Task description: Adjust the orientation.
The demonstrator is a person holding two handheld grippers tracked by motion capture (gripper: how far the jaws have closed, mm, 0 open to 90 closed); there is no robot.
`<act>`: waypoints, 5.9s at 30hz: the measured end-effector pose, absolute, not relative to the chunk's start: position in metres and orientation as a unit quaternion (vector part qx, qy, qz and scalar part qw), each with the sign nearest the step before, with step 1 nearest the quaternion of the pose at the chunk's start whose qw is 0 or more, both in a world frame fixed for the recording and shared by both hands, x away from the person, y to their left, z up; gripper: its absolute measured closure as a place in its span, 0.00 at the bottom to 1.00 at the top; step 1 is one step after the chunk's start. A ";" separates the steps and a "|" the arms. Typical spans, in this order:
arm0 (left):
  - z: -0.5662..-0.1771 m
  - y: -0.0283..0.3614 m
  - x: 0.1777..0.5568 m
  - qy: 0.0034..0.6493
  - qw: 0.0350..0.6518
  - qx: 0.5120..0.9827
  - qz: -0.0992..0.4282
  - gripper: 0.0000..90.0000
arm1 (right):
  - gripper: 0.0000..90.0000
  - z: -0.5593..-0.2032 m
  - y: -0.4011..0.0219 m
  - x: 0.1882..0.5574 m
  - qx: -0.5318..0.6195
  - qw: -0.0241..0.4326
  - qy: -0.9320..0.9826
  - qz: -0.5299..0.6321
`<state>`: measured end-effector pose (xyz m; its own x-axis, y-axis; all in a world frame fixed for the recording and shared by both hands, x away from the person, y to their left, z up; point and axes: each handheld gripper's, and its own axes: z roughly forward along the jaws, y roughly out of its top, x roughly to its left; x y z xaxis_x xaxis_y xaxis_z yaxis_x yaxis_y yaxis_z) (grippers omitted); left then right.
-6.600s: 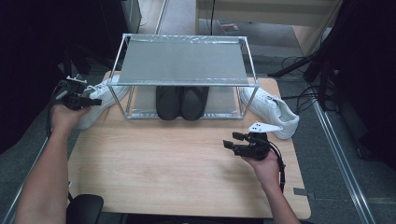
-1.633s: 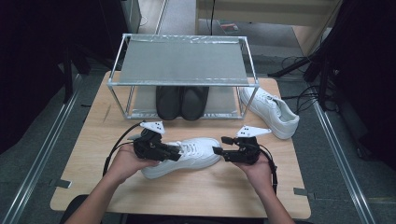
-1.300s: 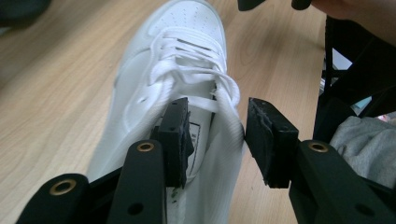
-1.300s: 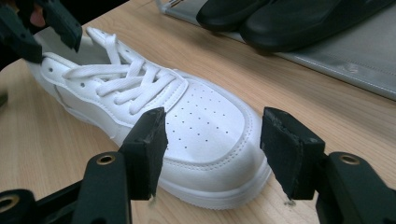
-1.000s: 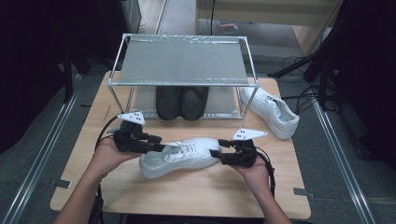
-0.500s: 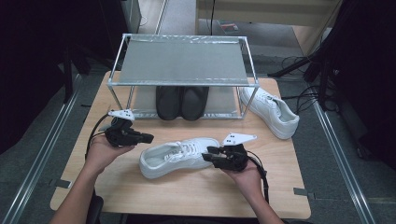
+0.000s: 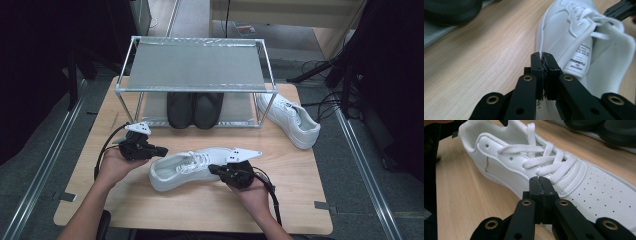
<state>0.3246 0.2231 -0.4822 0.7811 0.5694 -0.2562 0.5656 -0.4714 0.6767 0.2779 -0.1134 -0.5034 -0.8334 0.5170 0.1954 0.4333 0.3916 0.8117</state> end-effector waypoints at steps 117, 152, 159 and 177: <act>-0.491 0.214 0.252 0.372 0.424 0.826 -0.025 0.57 | 0.71 -0.489 -0.105 0.339 0.281 0.044 0.843 0.457; -0.504 0.225 0.289 0.387 0.414 0.824 0.007 0.41 | 0.61 -0.480 -0.181 0.345 0.351 0.072 0.810 0.464; -0.506 0.226 0.292 0.387 0.416 0.823 0.009 0.40 | 0.61 -0.478 -0.204 0.348 0.376 0.085 0.796 0.466; -0.504 0.222 0.295 0.381 0.409 0.829 0.017 0.41 | 0.62 -0.475 -0.253 0.368 0.429 0.109 0.762 0.473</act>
<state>0.2947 0.2222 -0.5043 0.7089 0.6460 -0.2833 0.6176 -0.3745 0.6916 0.3684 -0.2531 -0.4746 -0.6081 0.7564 0.2408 0.5507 0.1834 0.8143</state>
